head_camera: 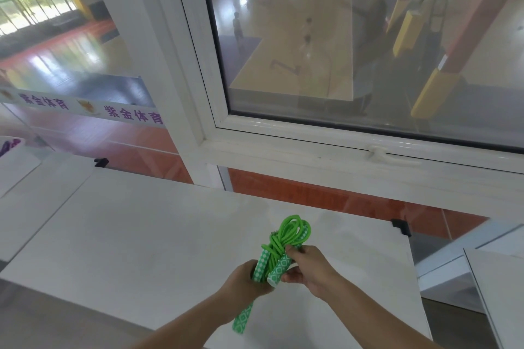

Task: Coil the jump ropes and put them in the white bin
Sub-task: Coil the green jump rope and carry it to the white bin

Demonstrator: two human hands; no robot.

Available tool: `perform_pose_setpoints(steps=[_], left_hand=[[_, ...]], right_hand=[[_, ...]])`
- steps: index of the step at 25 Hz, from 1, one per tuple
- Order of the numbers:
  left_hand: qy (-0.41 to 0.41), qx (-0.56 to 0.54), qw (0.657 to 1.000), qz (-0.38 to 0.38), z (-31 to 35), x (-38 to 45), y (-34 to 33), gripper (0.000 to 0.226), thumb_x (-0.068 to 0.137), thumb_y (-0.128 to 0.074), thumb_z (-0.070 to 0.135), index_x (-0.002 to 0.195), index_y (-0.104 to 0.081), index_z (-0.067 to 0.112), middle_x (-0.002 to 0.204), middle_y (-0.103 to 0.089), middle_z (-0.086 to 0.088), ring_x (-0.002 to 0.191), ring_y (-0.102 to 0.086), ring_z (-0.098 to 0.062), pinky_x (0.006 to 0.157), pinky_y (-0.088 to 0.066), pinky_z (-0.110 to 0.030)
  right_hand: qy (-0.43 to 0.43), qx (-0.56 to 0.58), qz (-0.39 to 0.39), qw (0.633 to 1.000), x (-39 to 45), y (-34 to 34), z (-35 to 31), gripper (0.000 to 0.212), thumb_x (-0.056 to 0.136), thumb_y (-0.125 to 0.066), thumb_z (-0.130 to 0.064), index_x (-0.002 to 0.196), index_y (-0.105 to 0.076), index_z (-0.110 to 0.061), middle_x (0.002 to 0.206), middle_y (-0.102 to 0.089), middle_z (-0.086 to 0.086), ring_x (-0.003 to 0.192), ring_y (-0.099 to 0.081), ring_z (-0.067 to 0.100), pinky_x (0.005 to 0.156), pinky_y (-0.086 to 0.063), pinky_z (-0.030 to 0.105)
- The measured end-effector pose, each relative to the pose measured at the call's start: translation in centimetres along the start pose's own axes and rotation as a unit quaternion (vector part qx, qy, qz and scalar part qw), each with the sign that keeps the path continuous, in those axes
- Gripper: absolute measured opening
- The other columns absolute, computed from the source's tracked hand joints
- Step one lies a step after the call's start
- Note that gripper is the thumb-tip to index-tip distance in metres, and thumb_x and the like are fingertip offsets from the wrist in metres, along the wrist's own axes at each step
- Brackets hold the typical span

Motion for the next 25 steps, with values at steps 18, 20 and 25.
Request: perform_pose_setpoints(steps=[18,20,25], left_hand=[[0.025,-0.108,0.993,-0.028,-1.0,-1.2,-0.4,0.041,0.069,-0.089,0.033,0.095,-0.068,0.008,0.073,-0.063,0.002,0.070,-0.056,-0.014,0.067,-0.045,-0.027],[0.040,-0.170,0.983,-0.061,-1.0,-1.4,-1.5,0.034,0.078,-0.086,0.016,0.102,-0.069,0.000,0.084,-0.069,-0.007,0.078,-0.064,-0.018,0.074,-0.053,-0.029],[0.102,-0.314,0.941,-0.068,-0.9,-1.9,-2.5,0.019,0.096,-0.065,0.007,0.108,-0.068,-0.007,0.093,-0.068,-0.014,0.088,-0.065,-0.024,0.092,-0.058,-0.036]], right_hand=[[-0.096,0.119,-0.045,0.987,-1.5,0.3,2.0,0.022,0.092,-0.067,-0.008,0.109,-0.069,0.006,0.090,-0.069,0.020,0.065,-0.065,0.024,0.059,-0.058,0.028],[-0.102,0.080,-0.055,0.990,-1.5,0.8,1.9,0.018,0.091,-0.067,-0.008,0.105,-0.068,0.004,0.083,-0.065,0.016,0.057,-0.059,0.019,0.050,-0.052,0.025],[-0.080,0.018,-0.031,0.996,-1.5,1.7,1.1,0.015,0.090,-0.067,-0.015,0.098,-0.058,-0.005,0.068,-0.054,0.008,0.052,-0.049,0.016,0.050,-0.042,0.026]])
Point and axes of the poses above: each hand's wrist, its own x-axis towards the middle knuckle, its own y-axis out of the back of the hand, z = x × y, the point moved 10 cm from there along x, towards the middle knuckle
